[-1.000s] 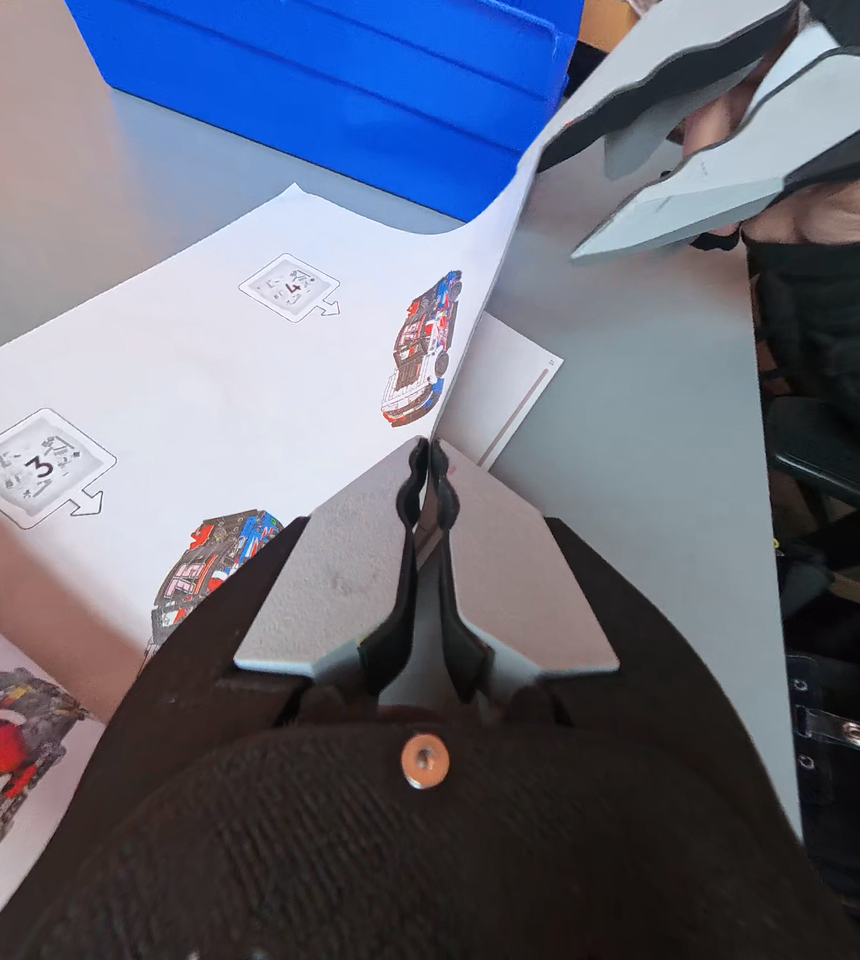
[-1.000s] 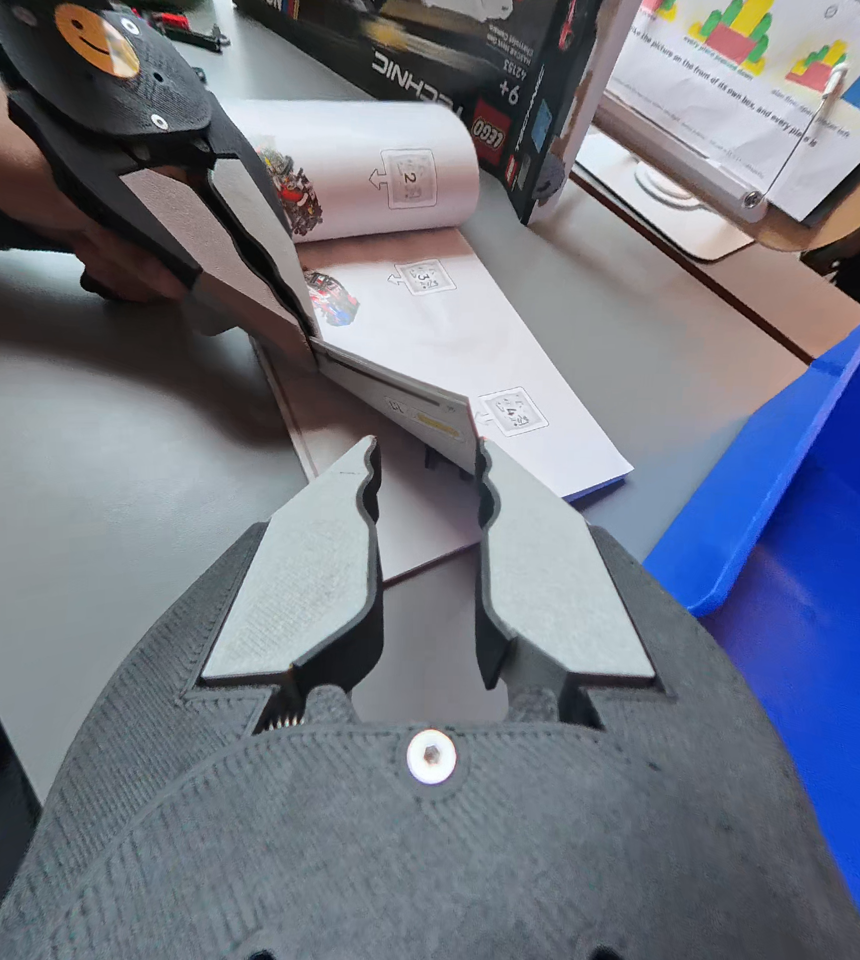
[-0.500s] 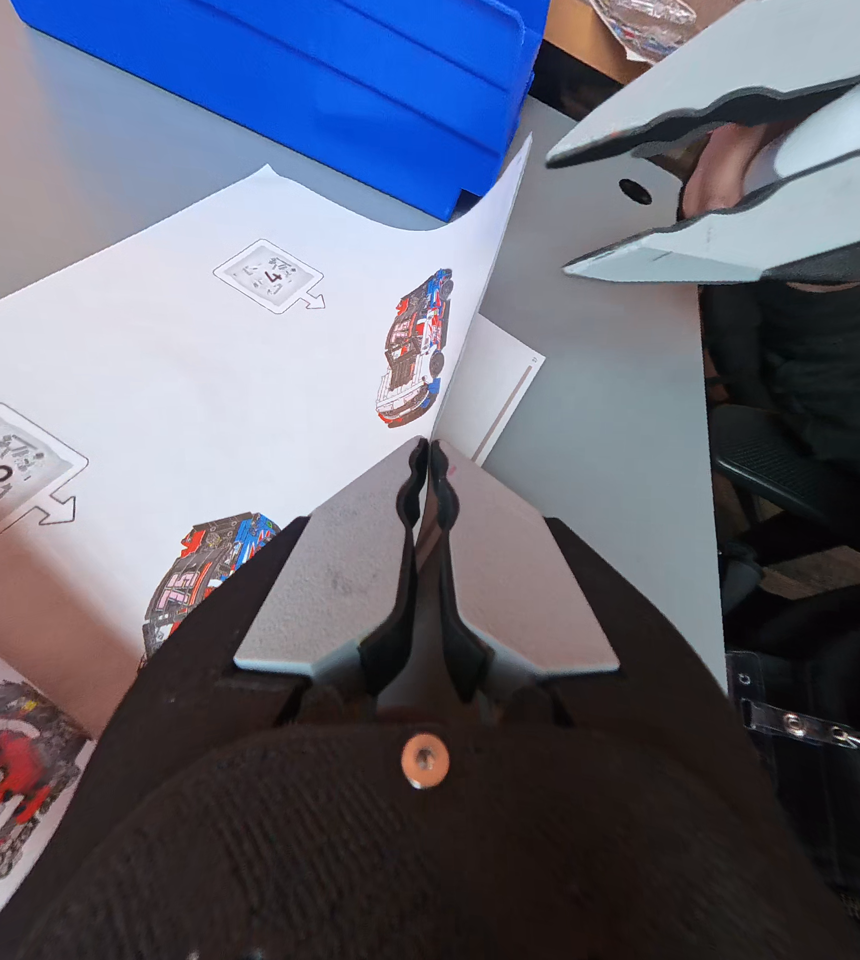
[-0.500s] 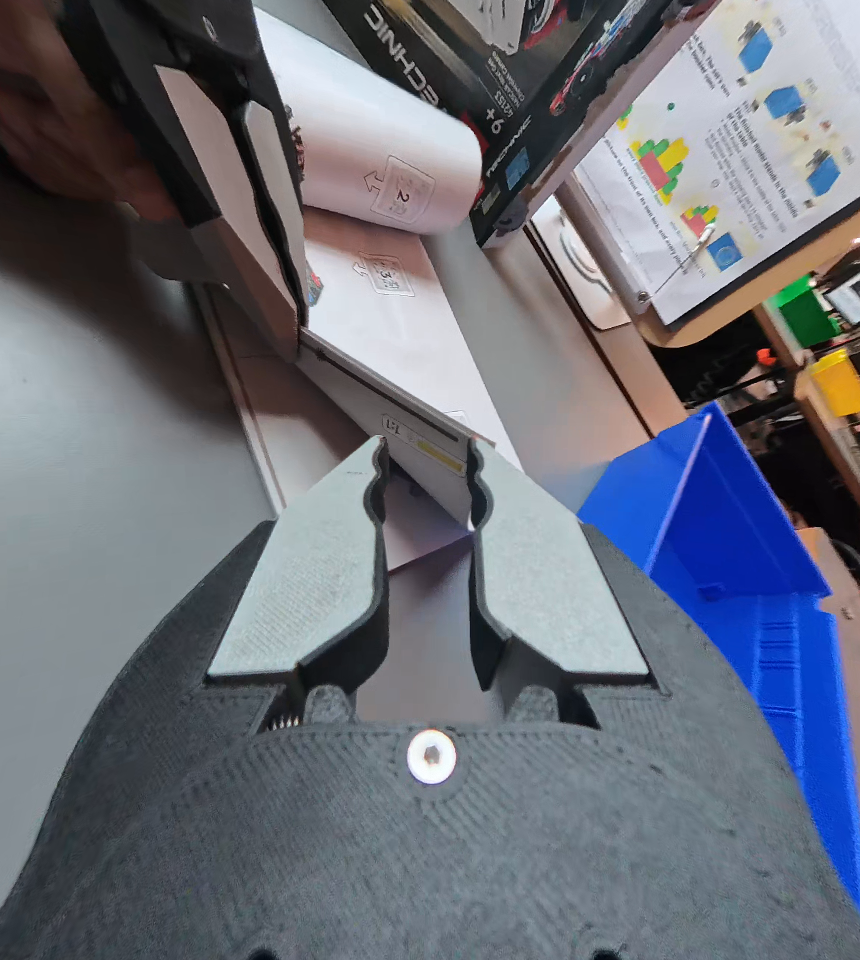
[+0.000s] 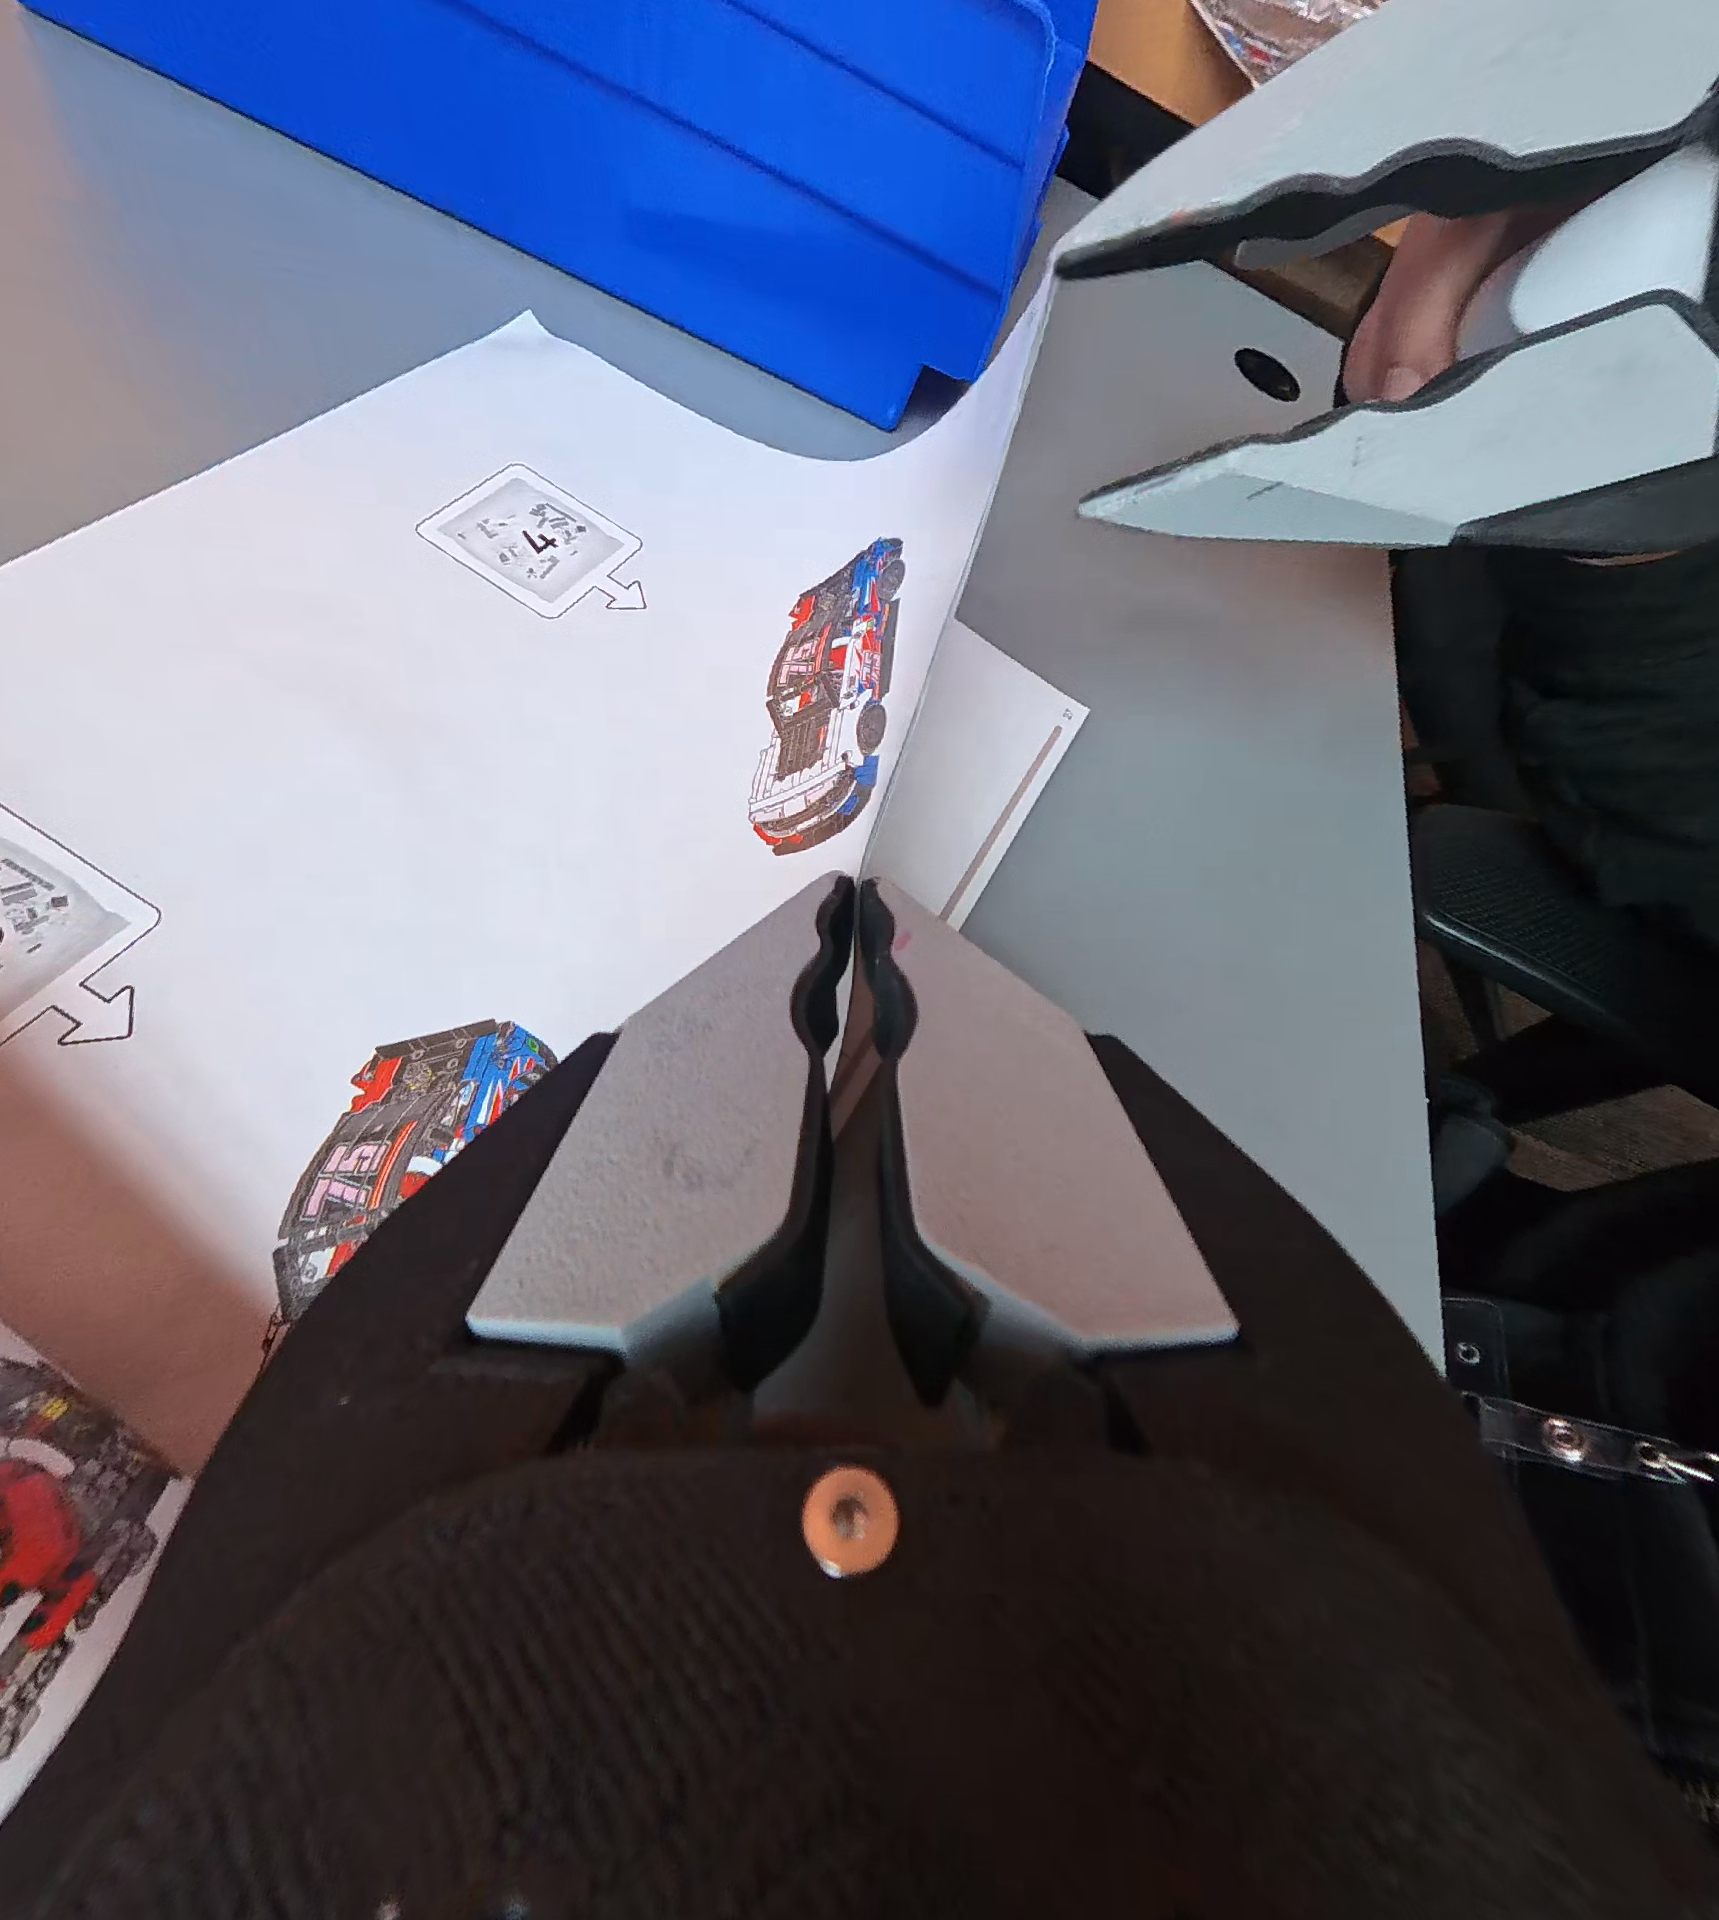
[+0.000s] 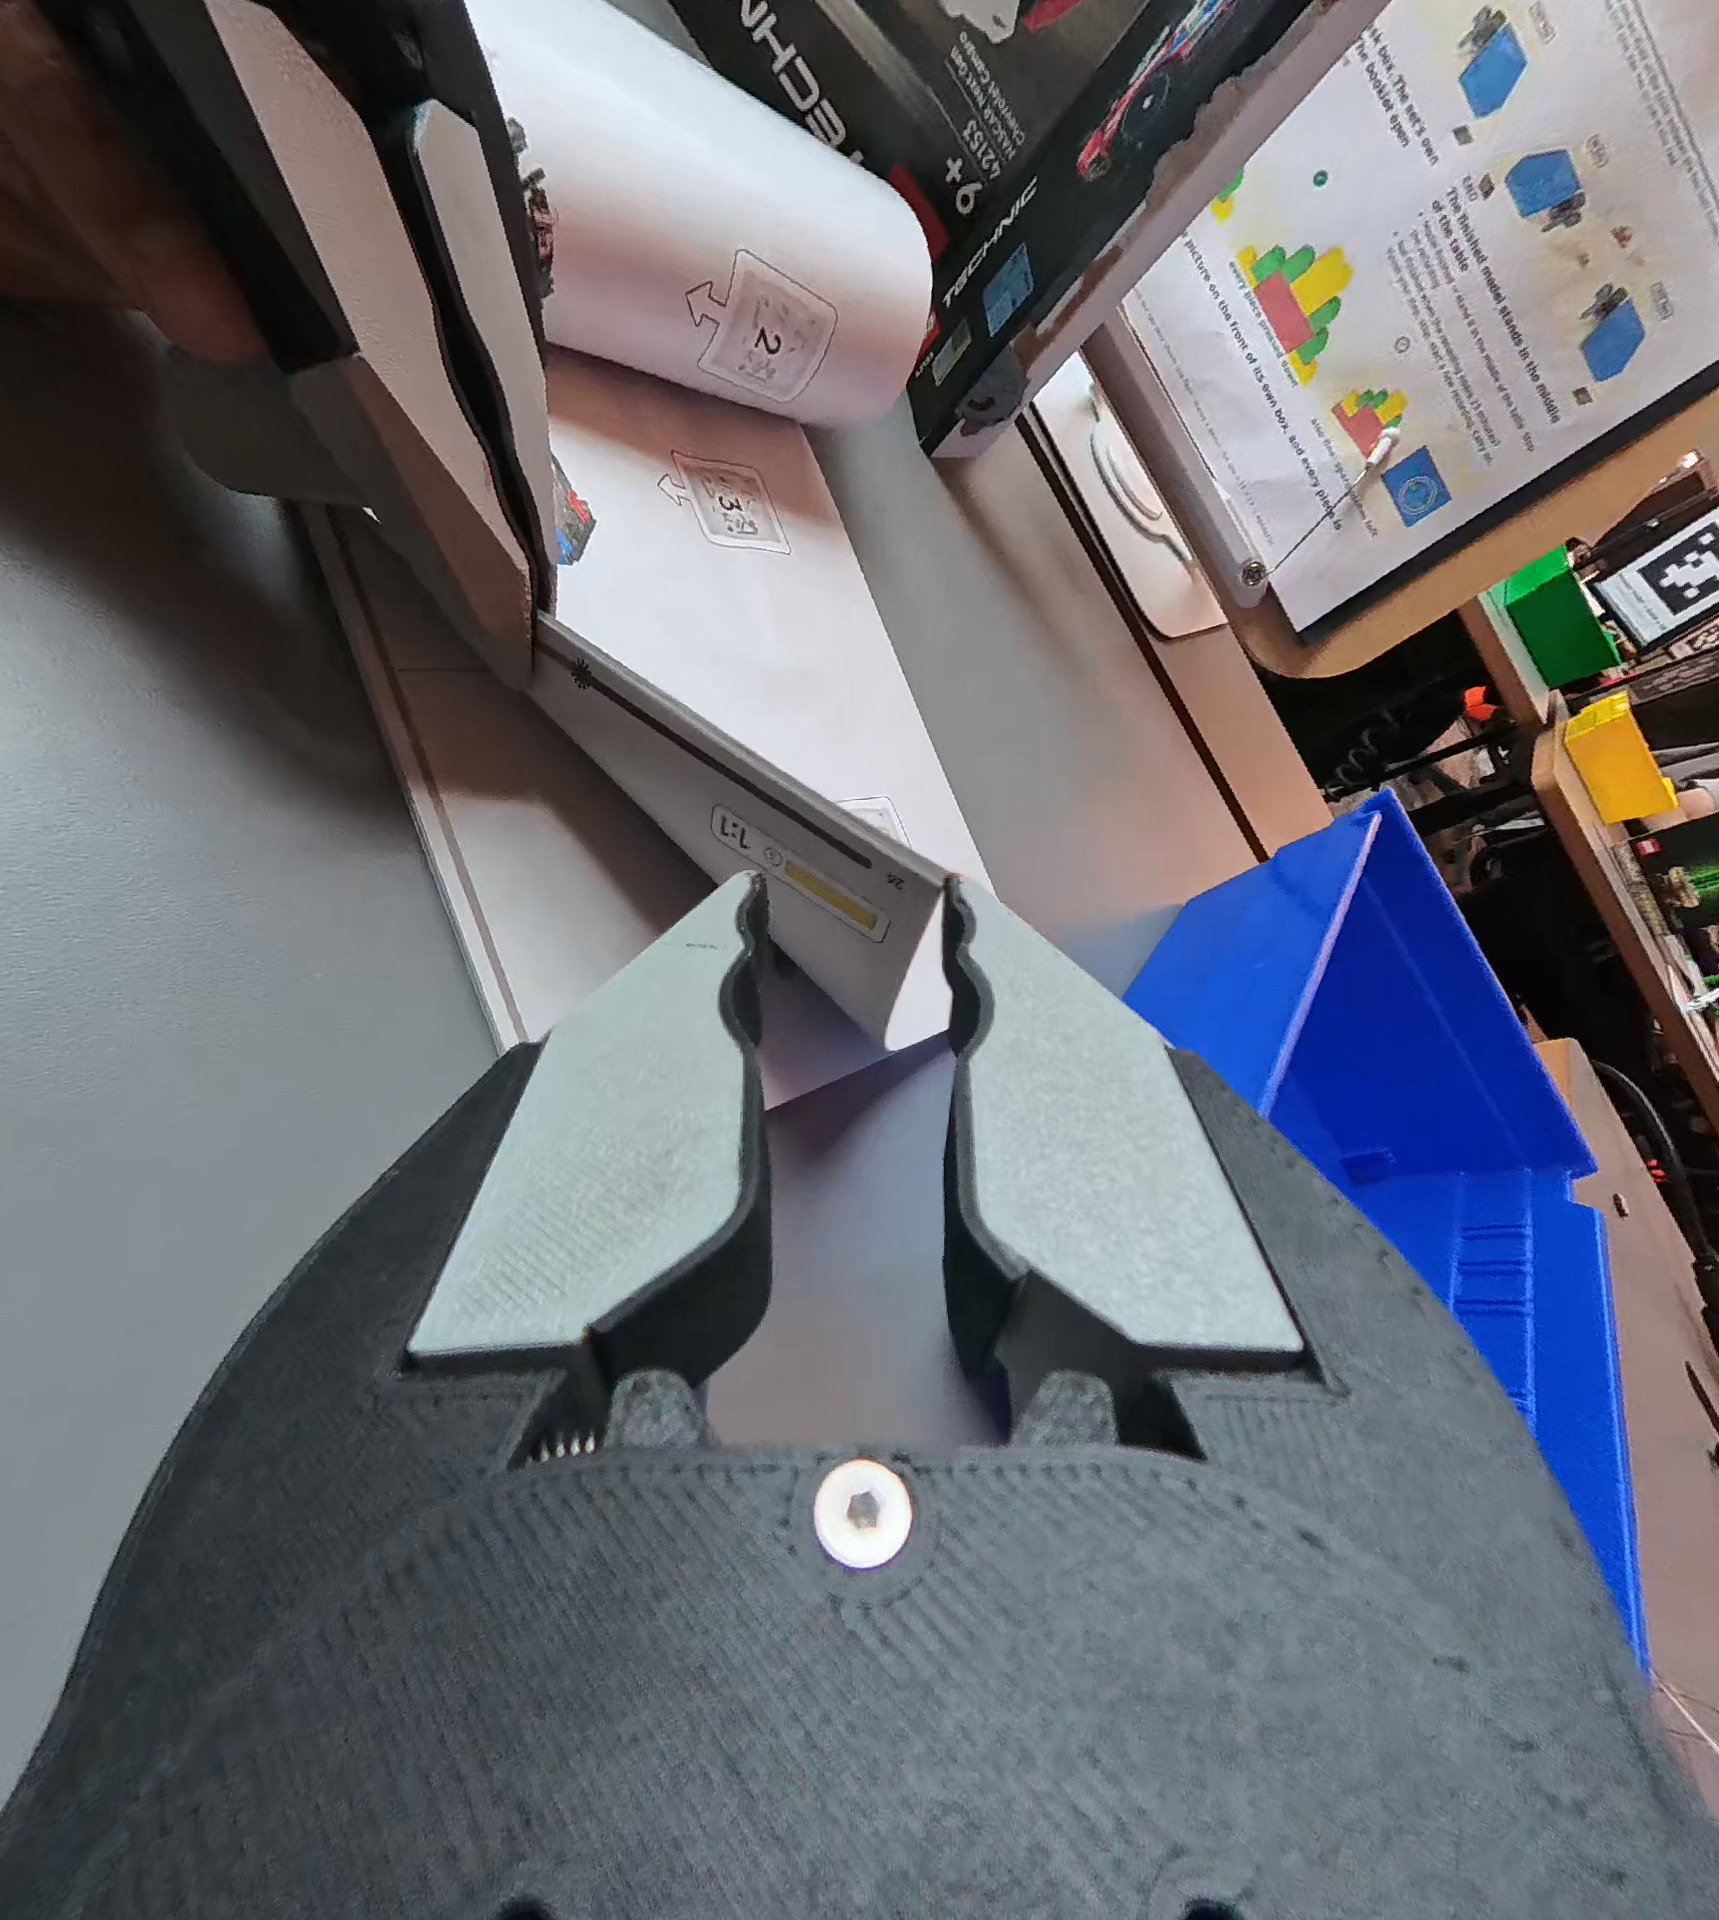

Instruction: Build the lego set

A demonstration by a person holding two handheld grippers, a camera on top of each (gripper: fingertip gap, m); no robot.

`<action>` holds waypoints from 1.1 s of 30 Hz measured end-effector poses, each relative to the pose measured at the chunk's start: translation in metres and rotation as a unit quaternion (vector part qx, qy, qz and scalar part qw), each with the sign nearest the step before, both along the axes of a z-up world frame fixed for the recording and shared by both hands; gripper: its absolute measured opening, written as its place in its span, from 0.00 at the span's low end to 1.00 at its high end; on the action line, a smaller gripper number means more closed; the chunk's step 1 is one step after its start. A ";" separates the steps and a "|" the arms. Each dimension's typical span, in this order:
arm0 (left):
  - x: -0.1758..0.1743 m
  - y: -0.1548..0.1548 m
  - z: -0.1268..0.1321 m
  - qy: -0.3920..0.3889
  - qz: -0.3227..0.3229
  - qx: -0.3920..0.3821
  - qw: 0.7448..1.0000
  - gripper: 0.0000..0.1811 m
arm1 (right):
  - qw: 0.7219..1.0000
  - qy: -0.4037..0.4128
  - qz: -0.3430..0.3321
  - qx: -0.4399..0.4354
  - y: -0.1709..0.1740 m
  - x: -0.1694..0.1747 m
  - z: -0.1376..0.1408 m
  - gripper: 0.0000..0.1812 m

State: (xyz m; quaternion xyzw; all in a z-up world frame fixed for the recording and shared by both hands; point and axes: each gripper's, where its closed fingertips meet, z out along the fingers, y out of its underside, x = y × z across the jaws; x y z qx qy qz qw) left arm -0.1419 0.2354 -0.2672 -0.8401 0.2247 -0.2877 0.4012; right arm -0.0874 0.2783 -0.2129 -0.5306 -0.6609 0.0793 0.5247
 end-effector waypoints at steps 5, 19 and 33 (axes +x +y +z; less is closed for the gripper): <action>0.000 0.000 -0.001 0.001 -0.001 -0.002 1.000 0.00 | 1.000 0.001 0.002 -0.008 0.000 0.001 -0.002 0.17; 0.001 -0.001 -0.004 0.006 -0.003 -0.010 1.000 0.00 | 1.000 -0.023 0.013 -0.010 -0.007 0.005 -0.013 0.13; 0.006 -0.026 -0.010 0.006 -0.025 -0.040 0.999 0.33 | 0.890 0.155 0.074 -0.423 -0.025 -0.036 0.019 0.58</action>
